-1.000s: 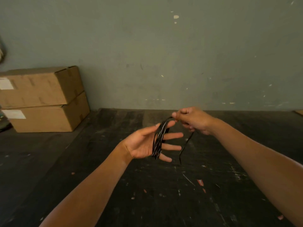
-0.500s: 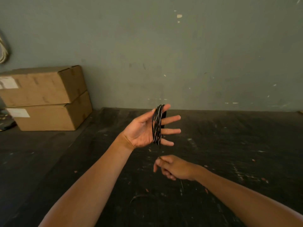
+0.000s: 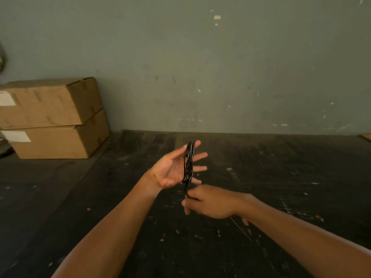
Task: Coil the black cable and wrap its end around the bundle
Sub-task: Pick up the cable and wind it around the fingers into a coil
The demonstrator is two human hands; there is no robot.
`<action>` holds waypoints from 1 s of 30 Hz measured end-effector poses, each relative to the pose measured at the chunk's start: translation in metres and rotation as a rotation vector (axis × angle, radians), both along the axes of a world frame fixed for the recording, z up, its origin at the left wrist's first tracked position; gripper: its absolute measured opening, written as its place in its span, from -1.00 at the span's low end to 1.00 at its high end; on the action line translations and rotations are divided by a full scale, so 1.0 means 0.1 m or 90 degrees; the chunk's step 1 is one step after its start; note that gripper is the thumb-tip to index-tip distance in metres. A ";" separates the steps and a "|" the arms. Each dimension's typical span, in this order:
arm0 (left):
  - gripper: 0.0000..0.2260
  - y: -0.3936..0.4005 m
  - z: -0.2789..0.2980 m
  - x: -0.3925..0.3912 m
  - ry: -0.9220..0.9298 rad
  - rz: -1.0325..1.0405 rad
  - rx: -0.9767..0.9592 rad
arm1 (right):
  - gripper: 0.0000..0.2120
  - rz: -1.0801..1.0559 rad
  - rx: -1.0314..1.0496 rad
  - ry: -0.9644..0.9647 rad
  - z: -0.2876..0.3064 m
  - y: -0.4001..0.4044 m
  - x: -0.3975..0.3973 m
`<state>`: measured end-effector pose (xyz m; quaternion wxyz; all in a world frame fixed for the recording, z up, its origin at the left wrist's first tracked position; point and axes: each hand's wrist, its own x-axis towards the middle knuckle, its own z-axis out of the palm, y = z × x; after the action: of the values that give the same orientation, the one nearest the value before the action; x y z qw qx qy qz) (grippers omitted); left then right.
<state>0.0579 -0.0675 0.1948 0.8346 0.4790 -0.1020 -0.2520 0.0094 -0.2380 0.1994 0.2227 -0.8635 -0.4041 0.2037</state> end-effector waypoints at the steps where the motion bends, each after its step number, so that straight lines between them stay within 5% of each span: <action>1: -0.61 0.00 -0.02 -0.01 0.009 0.007 0.011 | -0.68 0.004 -0.004 -0.041 0.06 -0.02 0.02; 11: -0.66 0.07 -0.29 -0.04 0.032 -0.031 0.119 | -0.81 -0.074 -0.014 -0.234 0.81 -0.28 0.41; 19: -0.56 -0.02 -0.14 -0.13 -0.014 -0.156 0.115 | -0.83 -0.111 0.076 -0.265 0.96 -0.41 0.73; 26: -0.51 -0.08 0.06 -0.23 -0.058 -0.265 0.026 | -0.86 -0.163 0.174 -0.193 0.49 -0.52 0.93; 30: -0.54 -0.13 0.18 -0.23 -0.101 -0.256 -0.022 | -0.80 -0.208 0.206 -0.032 -0.02 -0.52 0.86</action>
<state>0.0348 -0.0801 0.2125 0.7647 0.4532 -0.2654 -0.3733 0.0958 -0.2897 0.1971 0.3779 -0.8754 -0.2916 0.0760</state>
